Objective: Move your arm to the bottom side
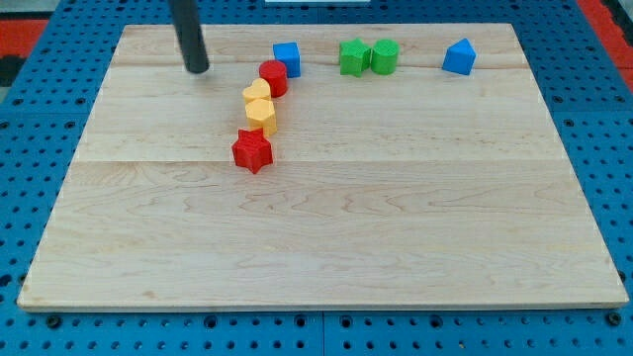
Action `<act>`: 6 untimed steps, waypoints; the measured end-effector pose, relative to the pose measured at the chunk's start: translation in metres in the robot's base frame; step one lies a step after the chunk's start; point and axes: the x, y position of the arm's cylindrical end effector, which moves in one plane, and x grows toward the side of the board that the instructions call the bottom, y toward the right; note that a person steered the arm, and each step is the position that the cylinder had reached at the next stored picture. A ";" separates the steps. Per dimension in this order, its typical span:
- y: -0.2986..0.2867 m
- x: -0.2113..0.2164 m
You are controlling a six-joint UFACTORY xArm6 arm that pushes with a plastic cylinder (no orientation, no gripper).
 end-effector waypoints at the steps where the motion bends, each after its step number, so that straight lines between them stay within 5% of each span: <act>1: -0.019 0.042; 2: -0.037 0.079; 4: -0.035 0.258; 5: 0.031 0.311; 6: 0.104 0.309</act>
